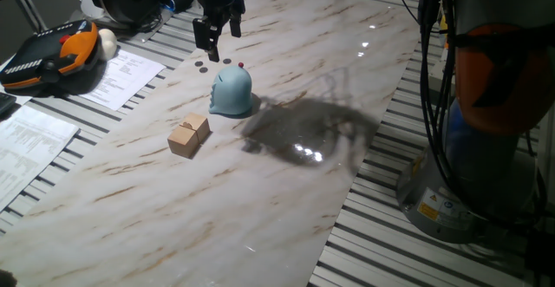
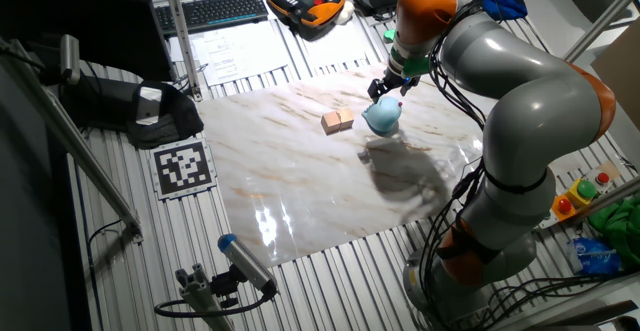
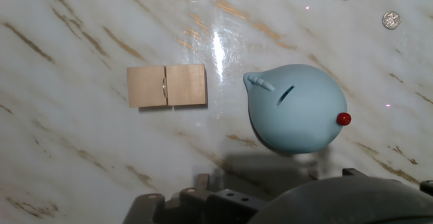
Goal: Drop coins into a piggy bank
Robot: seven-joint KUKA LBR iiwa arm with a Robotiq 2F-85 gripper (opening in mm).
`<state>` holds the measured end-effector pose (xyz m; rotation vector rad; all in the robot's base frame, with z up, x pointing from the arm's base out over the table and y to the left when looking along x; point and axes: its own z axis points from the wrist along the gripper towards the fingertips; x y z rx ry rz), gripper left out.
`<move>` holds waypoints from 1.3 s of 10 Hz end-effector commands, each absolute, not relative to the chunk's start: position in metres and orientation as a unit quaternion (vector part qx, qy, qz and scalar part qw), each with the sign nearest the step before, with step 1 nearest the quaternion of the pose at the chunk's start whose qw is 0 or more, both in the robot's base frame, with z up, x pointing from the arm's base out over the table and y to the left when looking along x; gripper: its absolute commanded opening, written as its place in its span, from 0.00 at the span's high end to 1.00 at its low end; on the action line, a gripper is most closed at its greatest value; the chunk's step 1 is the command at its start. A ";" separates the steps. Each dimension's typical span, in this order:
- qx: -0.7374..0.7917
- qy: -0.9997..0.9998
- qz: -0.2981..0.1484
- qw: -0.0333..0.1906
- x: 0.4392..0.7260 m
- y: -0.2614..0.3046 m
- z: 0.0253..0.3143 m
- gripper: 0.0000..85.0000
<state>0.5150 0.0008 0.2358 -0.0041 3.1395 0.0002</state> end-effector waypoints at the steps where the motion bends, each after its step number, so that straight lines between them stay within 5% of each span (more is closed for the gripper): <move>1: -0.001 0.999 -0.031 0.042 0.515 0.001 0.236 1.00; 13: 0.008 0.999 -0.014 0.029 0.531 0.015 0.216 1.00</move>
